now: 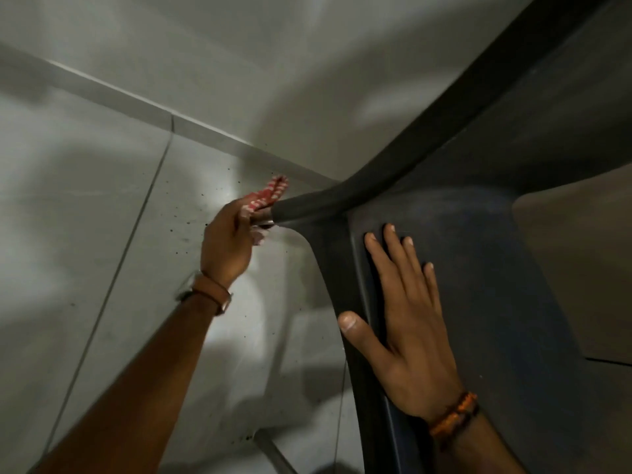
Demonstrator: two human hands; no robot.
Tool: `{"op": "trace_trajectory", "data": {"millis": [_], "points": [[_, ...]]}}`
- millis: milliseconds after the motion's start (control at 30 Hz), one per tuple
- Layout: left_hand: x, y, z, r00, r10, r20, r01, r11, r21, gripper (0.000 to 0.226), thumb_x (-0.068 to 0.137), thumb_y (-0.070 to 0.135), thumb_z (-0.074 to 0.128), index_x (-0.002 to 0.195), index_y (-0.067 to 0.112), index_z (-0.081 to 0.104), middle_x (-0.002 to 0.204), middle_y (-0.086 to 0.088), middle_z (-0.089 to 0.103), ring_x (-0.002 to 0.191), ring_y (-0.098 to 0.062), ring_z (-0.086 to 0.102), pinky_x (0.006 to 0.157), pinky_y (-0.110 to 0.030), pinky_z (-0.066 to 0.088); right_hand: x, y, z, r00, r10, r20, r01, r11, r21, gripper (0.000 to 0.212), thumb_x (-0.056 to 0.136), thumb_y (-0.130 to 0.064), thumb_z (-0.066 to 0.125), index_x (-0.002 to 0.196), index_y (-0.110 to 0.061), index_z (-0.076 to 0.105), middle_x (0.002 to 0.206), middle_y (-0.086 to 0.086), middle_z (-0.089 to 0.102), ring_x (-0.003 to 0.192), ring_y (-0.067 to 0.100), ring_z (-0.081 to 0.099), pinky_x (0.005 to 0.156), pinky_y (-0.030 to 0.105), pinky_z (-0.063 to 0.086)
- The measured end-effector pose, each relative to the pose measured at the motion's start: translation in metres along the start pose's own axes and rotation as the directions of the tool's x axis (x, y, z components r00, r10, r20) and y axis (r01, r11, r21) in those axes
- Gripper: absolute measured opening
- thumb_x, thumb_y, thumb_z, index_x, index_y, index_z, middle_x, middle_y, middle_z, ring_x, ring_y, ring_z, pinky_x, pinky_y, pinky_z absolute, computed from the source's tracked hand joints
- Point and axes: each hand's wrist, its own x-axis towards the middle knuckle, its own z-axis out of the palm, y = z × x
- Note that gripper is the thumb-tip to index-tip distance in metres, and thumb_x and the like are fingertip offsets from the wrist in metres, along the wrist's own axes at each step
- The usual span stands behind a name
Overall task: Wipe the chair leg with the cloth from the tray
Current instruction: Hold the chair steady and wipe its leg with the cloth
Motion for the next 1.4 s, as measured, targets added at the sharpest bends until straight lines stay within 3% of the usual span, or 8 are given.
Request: {"op": "trace_trajectory", "data": {"millis": [100,267,433,633,767,1067,1267,1400], "points": [[0.031,-0.047,0.000,0.986,-0.165,0.031,0.163,0.985,0.046,0.041,0.088,0.018,0.051,0.123,0.006,0.070,0.110,-0.010,0.079,0.094,-0.025,0.073,0.075,-0.032,0.063,-0.002,0.002,0.001,1.000,-0.005,-0.007,0.005,1.000,0.010,0.089,0.093,-0.085,0.026,0.169,-0.040,0.009,0.180,-0.015,0.001,0.166,0.010,-0.007,0.133,0.057,-0.003],[0.076,-0.109,-0.005,0.922,-0.365,0.126,0.336,0.919,0.206,0.033,0.099,0.017,0.047,0.094,0.004,0.077,0.051,0.005,0.067,0.049,-0.012,0.062,0.042,-0.007,0.043,-0.003,0.007,0.004,0.999,-0.026,-0.027,0.026,1.000,0.014,0.086,0.095,-0.085,0.026,0.168,-0.043,0.008,0.180,-0.018,-0.001,0.166,0.009,-0.007,0.132,0.054,-0.003],[0.062,-0.098,0.002,0.954,-0.297,0.045,0.285,0.941,0.184,0.035,0.105,0.024,0.047,0.123,0.008,0.073,0.100,-0.012,0.078,0.059,0.001,0.066,0.050,0.002,0.044,-0.001,0.009,0.004,0.999,-0.027,-0.025,0.027,1.000,0.011,0.087,0.094,-0.086,0.026,0.168,-0.043,0.009,0.180,-0.019,0.000,0.166,0.009,-0.006,0.131,0.054,-0.003],[0.004,-0.002,0.004,0.999,-0.054,-0.004,0.054,0.992,0.111,0.034,0.106,0.028,0.042,0.123,0.029,0.071,0.085,0.031,0.069,0.077,0.026,0.063,0.064,0.006,0.045,0.001,0.012,0.006,1.000,-0.023,-0.009,0.023,1.000,-0.007,0.087,0.094,-0.087,0.025,0.168,-0.044,0.007,0.180,-0.016,0.000,0.166,0.010,-0.007,0.132,0.055,-0.004],[-0.015,0.056,-0.004,0.998,-0.050,0.027,0.044,0.980,0.193,0.036,0.107,0.017,0.042,0.137,0.010,0.062,0.123,-0.007,0.073,0.104,-0.003,0.065,0.065,0.014,0.037,0.002,0.014,0.007,1.000,-0.017,0.018,0.018,0.999,-0.030,0.087,0.094,-0.088,0.022,0.167,-0.045,0.002,0.180,-0.015,-0.005,0.166,0.012,-0.010,0.132,0.050,-0.009],[-0.016,0.161,-0.078,0.923,-0.296,0.244,0.228,0.935,0.273,0.026,0.099,0.006,0.058,0.117,-0.004,0.074,0.109,-0.029,0.075,0.102,-0.044,0.072,0.094,-0.057,0.056,0.007,0.002,-0.020,0.963,0.110,0.245,-0.111,0.994,-0.011,0.081,0.104,-0.065,0.041,0.167,-0.042,-0.004,0.177,-0.012,-0.018,0.165,0.019,-0.019,0.131,0.051,-0.012],[-0.016,0.283,-0.115,0.973,-0.077,0.218,-0.012,0.924,0.382,0.024,0.085,0.043,0.052,0.084,0.035,0.075,0.063,0.023,0.073,0.062,0.005,0.070,0.058,-0.005,0.048,-0.018,-0.019,-0.089,0.951,0.217,0.222,-0.244,0.964,0.103,0.080,0.106,-0.065,0.039,0.169,-0.036,-0.001,0.177,-0.013,-0.014,0.165,0.017,-0.015,0.131,0.048,-0.007],[-0.014,0.382,-0.117,0.980,0.096,0.173,-0.167,0.871,0.462,0.031,0.095,0.010,0.054,0.108,0.026,0.077,0.083,0.016,0.072,0.078,-0.007,0.067,0.072,-0.016,0.052,-0.041,-0.018,-0.170,0.947,0.291,0.133,-0.302,0.951,0.072,0.085,0.103,-0.072,0.036,0.169,-0.035,-0.002,0.177,-0.012,-0.018,0.165,0.019,-0.014,0.132,0.052,-0.001]]}}
